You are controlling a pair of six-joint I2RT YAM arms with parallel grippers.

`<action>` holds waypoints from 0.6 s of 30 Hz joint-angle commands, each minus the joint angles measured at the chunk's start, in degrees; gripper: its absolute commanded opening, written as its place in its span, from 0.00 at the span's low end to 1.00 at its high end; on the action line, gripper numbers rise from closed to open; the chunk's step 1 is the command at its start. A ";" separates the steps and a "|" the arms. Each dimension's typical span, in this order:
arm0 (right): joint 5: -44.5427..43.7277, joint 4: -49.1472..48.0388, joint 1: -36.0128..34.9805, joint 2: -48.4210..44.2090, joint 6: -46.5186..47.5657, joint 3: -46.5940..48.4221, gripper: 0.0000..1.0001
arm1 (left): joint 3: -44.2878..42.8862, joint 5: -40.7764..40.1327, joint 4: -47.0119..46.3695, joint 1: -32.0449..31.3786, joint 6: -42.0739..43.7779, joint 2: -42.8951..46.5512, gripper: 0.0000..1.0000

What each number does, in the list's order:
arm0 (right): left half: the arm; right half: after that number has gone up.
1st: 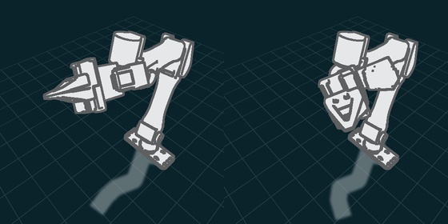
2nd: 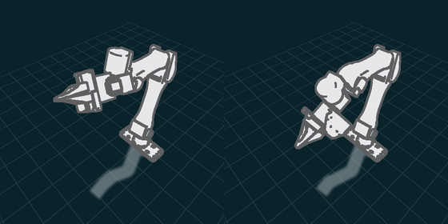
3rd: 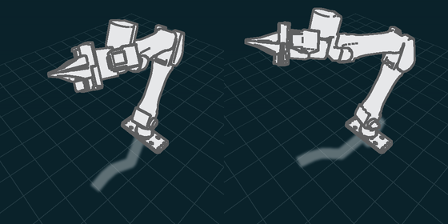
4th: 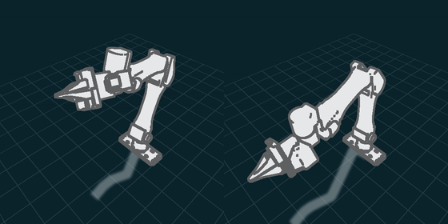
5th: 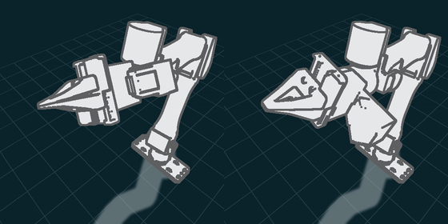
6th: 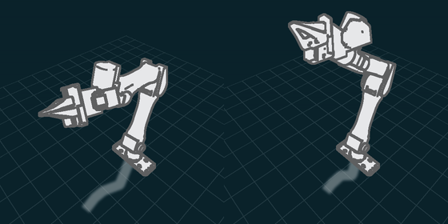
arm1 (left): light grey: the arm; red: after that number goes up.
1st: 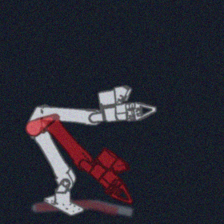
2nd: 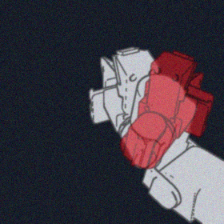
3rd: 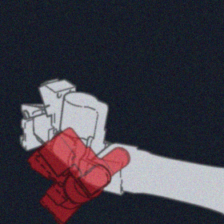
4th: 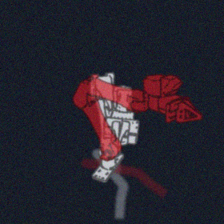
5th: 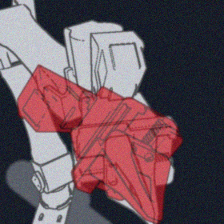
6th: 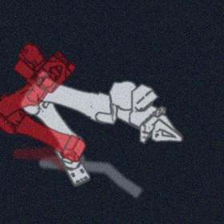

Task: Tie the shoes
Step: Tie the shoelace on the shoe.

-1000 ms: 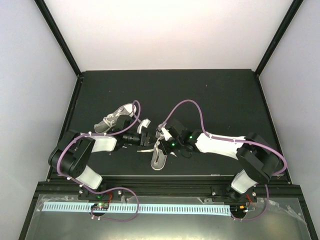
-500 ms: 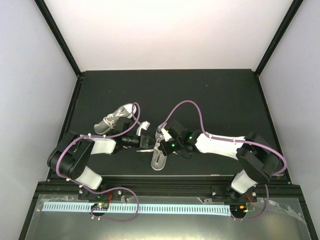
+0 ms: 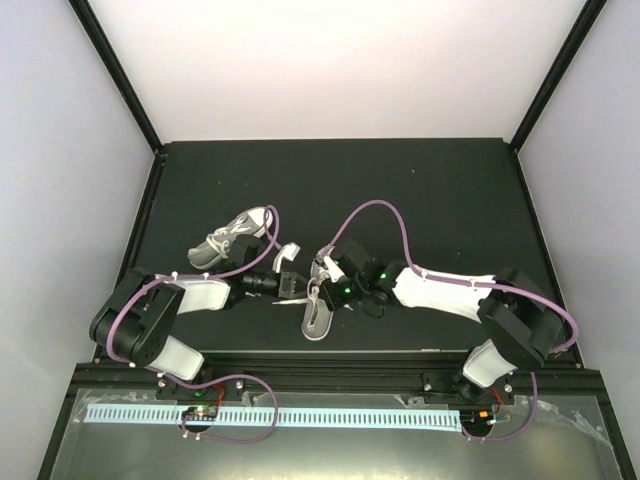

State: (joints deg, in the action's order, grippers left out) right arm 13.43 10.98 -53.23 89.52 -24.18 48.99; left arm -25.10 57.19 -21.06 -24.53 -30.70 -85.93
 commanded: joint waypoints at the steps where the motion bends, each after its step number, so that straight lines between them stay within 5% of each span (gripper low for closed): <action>1: -5.27 -3.96 0.34 -3.46 -0.59 -0.56 0.03 | 0.92 2.17 1.36 -1.48 0.00 3.12 0.02; 18: -8.14 -2.39 0.37 -7.28 -0.12 -3.56 0.18 | 2.21 -1.14 1.15 -1.05 -1.49 6.49 0.01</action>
State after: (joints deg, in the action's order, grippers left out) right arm 8.23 9.13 -53.17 84.79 -24.34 46.33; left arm -23.51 56.18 -20.12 -25.47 -32.16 -79.83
